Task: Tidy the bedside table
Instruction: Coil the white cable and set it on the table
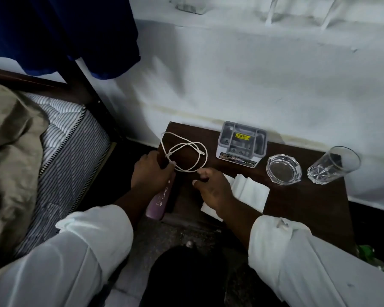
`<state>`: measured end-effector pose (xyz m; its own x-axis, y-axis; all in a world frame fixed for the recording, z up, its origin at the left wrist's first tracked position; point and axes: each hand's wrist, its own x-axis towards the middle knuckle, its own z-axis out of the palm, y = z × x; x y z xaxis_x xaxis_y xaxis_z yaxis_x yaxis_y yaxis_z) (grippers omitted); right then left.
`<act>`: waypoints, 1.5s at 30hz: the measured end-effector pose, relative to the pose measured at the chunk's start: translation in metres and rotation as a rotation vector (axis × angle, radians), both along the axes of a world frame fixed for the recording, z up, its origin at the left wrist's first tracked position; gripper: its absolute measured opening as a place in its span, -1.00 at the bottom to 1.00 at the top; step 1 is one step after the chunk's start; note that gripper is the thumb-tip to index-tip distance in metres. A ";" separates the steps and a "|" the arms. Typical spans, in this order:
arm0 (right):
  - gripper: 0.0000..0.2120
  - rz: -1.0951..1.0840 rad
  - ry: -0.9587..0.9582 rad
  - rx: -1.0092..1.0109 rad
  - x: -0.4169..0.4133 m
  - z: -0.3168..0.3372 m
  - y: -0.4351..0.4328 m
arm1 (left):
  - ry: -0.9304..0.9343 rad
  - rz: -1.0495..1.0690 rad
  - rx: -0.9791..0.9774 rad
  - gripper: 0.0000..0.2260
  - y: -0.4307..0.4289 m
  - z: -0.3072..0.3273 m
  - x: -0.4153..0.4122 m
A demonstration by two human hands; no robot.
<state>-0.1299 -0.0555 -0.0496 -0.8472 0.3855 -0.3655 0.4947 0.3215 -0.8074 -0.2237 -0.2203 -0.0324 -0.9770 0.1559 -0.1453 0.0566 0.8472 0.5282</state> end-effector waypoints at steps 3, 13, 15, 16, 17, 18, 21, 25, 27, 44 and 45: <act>-0.63 0.000 0.031 0.030 -0.005 -0.007 0.013 | -0.059 0.077 0.028 -0.53 0.010 -0.007 -0.022; -0.61 -0.004 0.095 0.001 -0.015 -0.021 0.024 | -0.140 0.141 0.093 -0.51 0.032 -0.027 -0.054; -0.61 -0.002 0.100 -0.006 -0.017 -0.022 0.025 | -0.117 0.154 0.084 -0.63 0.036 -0.031 -0.055; -0.61 -0.004 0.100 -0.009 -0.017 -0.022 0.025 | -0.104 0.157 0.073 -0.69 0.038 -0.033 -0.055; -0.61 -0.007 0.100 -0.012 -0.018 -0.023 0.025 | -0.093 0.160 0.062 -0.71 0.039 -0.033 -0.055; -0.61 -0.010 0.101 -0.014 -0.019 -0.023 0.025 | -0.081 0.160 0.053 -0.73 0.040 -0.034 -0.055; -0.61 -0.005 0.108 -0.017 -0.019 -0.024 0.025 | -0.050 0.141 0.019 -0.81 0.039 -0.037 -0.056; -0.60 -0.003 0.115 -0.025 -0.019 -0.023 0.025 | -0.042 0.151 0.001 -0.91 0.036 -0.040 -0.054; -0.60 -0.002 0.114 -0.031 -0.019 -0.023 0.026 | -0.022 0.160 0.012 -0.93 0.036 -0.039 -0.054; -0.66 -0.080 0.199 0.001 -0.011 0.041 0.027 | 0.218 0.137 0.266 -0.90 0.040 0.049 -0.018; -0.68 -0.083 0.212 0.010 -0.009 0.048 0.028 | 0.225 0.117 0.278 -0.90 0.040 0.056 -0.014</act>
<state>-0.1391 -0.0277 -0.0019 -0.8698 0.4600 -0.1785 0.3393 0.2950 -0.8932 -0.2372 -0.1803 0.0236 -0.9933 0.0448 0.1069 0.1087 0.6810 0.7242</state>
